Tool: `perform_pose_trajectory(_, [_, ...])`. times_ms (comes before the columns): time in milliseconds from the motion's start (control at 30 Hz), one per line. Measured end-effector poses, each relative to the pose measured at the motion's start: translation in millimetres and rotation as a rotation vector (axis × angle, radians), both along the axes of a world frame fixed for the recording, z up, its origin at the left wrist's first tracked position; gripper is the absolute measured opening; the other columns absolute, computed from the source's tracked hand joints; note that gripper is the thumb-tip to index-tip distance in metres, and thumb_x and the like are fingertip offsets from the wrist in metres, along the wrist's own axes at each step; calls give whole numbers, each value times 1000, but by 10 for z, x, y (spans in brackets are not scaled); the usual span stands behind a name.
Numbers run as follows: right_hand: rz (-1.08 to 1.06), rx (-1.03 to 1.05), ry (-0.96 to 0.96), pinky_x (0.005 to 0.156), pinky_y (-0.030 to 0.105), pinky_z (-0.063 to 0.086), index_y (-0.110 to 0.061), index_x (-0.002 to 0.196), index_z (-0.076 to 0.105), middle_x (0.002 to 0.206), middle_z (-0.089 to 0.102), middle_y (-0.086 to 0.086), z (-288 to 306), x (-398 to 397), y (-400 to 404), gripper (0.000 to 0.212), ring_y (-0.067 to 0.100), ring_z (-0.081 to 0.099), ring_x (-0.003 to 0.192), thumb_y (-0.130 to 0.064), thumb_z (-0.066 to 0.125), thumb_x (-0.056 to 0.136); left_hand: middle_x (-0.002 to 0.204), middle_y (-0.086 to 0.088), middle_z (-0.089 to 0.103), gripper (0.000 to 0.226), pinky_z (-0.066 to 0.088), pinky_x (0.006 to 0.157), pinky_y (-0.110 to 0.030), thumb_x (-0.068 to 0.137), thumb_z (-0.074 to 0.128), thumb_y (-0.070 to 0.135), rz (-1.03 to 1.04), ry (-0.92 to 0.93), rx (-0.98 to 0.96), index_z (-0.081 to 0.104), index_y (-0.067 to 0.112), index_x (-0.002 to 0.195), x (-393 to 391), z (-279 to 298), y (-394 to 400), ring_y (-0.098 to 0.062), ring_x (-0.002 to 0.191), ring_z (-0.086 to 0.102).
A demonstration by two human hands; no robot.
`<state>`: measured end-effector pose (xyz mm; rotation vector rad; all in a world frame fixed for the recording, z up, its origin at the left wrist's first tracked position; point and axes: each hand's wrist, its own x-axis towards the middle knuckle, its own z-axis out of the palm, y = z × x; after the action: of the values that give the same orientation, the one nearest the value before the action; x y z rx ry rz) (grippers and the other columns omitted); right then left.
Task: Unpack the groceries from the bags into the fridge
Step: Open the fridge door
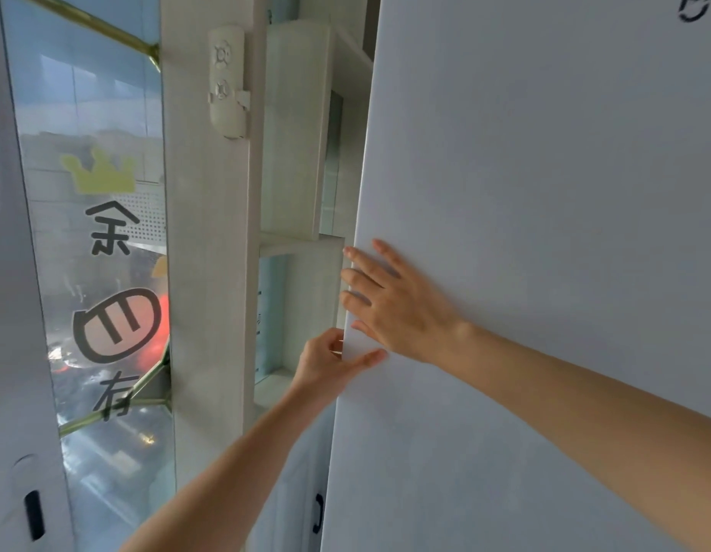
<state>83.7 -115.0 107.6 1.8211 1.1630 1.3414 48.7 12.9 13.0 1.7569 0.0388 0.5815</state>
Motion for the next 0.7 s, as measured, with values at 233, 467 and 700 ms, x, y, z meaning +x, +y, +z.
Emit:
perform_pose_trajectory(233, [99,14,-21,116,56,13,-12,115,61,131,54,15,-9,-221,-40,37,37,31,139,-40,48,95,52,14,52,36,33,41,-10,59,91,27,30,-11,-15,57,18,69,-230,-27,-1,5,40,45])
perform_pose_trajectory(467, [105,26,37,115,57,15,-13,118,61,133,54,12,-9,-874,-87,38,34,30,140,-39,44,97,71,9,69,38,50,54,-21,60,89,36,96,-21,2,64,20,83,-965,-71,-64,-6,61,63])
perform_pose_trajectory(700, [133,153,93,115,53,21,-11,137,50,149,40,8,-139,-1852,-346,48,29,27,142,-35,52,95,73,10,65,32,47,63,-14,64,87,36,168,-166,55,65,23,84,-1942,-204,-279,0,70,60])
